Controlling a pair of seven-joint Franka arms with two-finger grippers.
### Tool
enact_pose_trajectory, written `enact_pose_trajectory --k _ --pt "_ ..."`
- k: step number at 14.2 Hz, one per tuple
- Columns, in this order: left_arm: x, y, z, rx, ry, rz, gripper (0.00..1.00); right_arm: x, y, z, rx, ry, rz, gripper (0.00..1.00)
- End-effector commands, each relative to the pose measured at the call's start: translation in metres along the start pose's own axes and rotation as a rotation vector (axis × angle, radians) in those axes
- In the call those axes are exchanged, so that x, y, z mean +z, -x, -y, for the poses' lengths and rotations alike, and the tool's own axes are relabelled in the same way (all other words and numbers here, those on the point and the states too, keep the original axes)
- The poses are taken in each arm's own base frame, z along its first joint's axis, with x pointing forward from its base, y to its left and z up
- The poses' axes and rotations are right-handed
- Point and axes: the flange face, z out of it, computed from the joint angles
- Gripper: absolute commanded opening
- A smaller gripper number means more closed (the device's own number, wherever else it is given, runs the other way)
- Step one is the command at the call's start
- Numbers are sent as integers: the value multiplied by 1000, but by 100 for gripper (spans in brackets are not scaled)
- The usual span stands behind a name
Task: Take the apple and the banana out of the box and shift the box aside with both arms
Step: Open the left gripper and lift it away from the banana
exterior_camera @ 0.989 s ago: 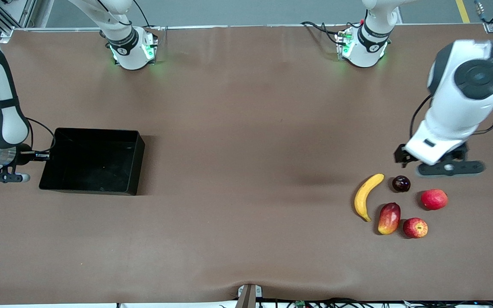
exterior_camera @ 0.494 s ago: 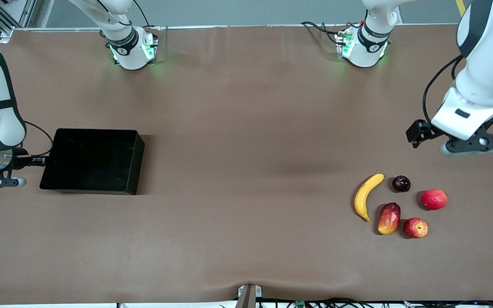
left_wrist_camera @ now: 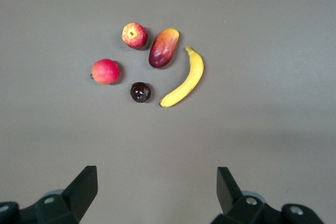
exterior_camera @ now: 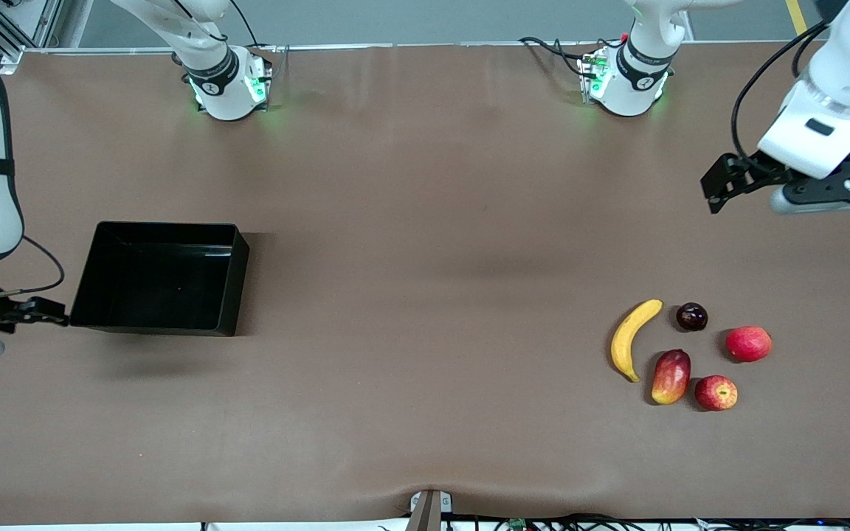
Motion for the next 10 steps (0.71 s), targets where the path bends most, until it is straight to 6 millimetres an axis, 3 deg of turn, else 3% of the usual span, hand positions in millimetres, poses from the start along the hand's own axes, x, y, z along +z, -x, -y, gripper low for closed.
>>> enact_pose_trajectory --k 1,2,5,6,9,10 --pt "-10 19 24 35 34 12 100 -35 -26 18 -42 36 -45 100" --pt "-11 22 30 32 40 23 100 -41 -33 34 -64 32 -60 100" --pt "-18 27 36 24 47 28 100 -96 -50 83 -110 17 -59 100" --pt "-22 27 43 21 45 19 100 -114 -47 97 -49 -15 -22 100" --pt "-28 21 54 11 49 4 100 -159 -24 103 28 -50 12 100" --pt "-27 21 55 15 51 4 100 -190 -9 110 29 -50 13 100"
